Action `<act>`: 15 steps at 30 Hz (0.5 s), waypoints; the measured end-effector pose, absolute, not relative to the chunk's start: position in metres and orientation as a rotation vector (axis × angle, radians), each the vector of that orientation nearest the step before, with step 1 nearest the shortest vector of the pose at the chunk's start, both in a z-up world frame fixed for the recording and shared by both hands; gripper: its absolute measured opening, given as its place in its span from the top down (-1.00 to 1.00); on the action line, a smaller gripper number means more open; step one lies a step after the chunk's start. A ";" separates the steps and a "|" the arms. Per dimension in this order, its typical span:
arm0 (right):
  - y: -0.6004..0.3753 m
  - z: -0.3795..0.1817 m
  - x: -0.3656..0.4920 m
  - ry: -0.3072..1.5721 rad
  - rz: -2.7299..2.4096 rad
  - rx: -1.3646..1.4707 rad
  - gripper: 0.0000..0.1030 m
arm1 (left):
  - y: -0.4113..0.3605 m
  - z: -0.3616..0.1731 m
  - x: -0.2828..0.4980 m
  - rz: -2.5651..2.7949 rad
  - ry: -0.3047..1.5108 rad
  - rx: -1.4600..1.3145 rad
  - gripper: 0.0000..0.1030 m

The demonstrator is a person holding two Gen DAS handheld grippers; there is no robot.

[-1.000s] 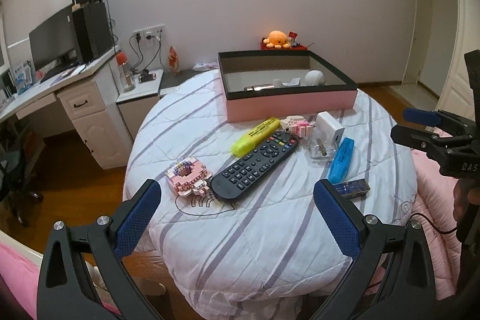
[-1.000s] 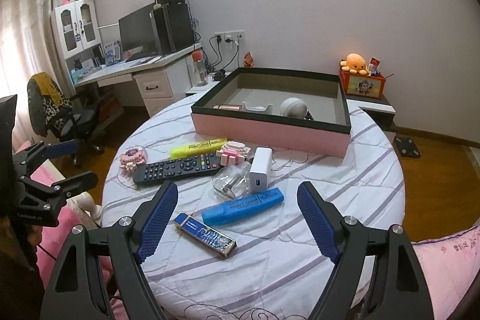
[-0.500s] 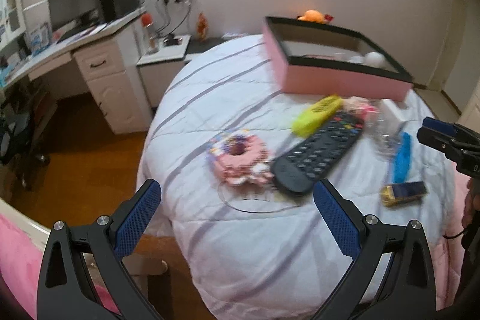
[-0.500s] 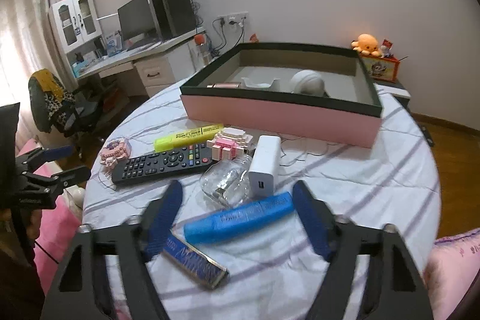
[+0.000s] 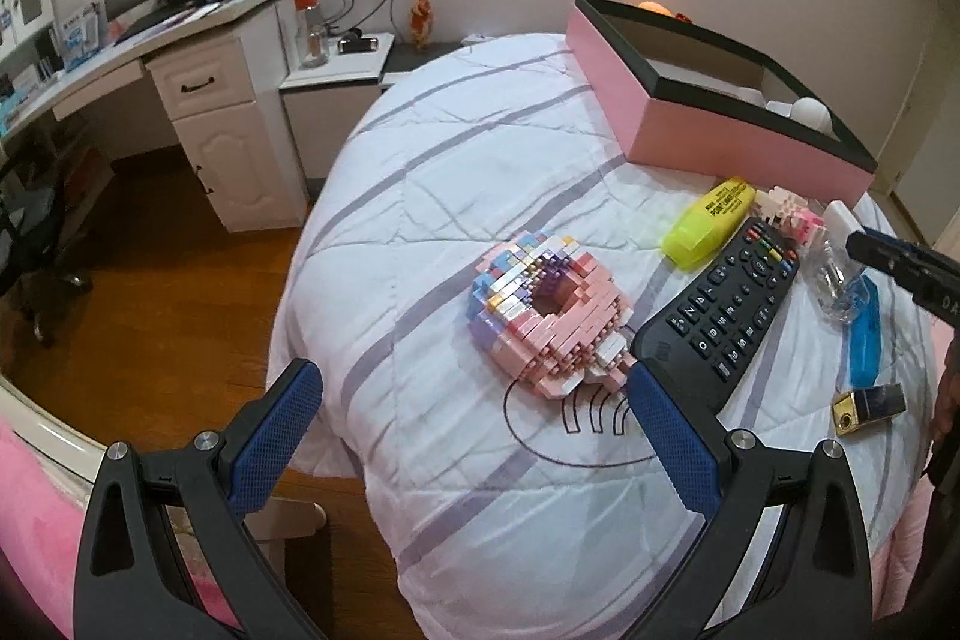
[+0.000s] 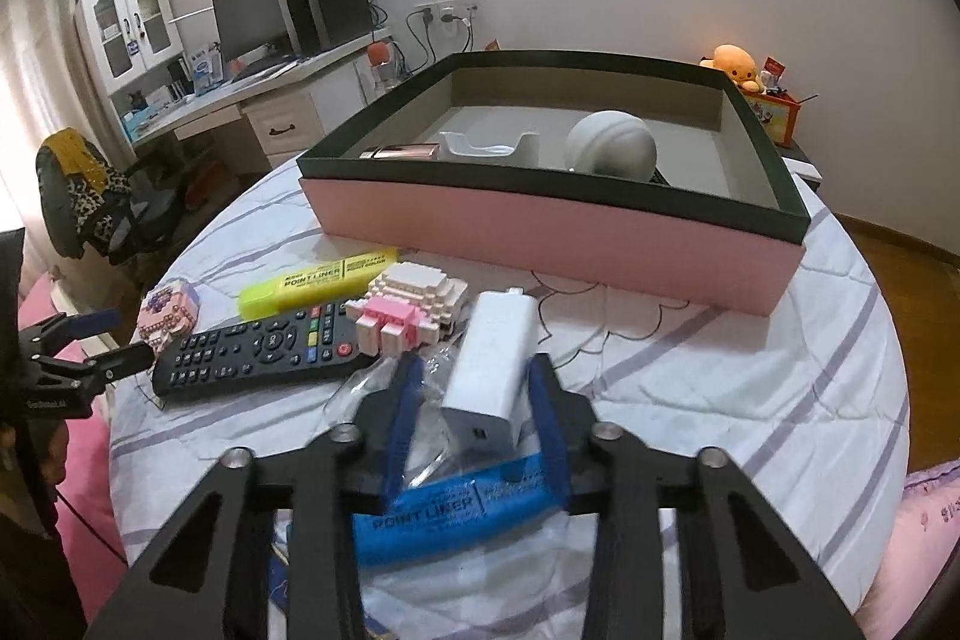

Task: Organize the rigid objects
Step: 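Grasp the block donut with the left tool while the right tool grasps the white power bank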

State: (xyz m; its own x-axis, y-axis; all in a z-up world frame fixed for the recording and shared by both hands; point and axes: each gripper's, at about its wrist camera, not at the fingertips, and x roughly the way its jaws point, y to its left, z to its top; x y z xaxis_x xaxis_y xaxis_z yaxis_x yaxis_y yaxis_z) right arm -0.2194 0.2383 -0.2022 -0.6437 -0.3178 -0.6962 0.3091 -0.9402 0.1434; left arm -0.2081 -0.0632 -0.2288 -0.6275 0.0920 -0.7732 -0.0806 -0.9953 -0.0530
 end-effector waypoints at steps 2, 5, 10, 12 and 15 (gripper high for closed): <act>0.239 -0.202 -0.221 -0.006 -2.566 1.098 0.46 | -0.063 -0.231 -0.212 2.750 -0.026 -1.311 -0.99; 0.241 -0.202 -0.224 0.000 -2.571 1.108 0.46 | -0.062 -0.233 -0.219 2.742 -0.059 -1.316 -0.99; 0.242 -0.209 -0.233 -0.002 -2.563 1.162 0.45 | -0.056 -0.235 -0.228 2.757 -0.039 -1.302 -0.98; 0.241 -0.211 -0.234 0.001 -2.559 1.172 0.45 | -0.055 -0.237 -0.231 2.761 -0.039 -1.289 -0.97; 0.239 -0.210 -0.234 0.006 -2.561 1.167 0.45 | -0.051 -0.237 -0.234 2.770 -0.013 -1.266 -0.80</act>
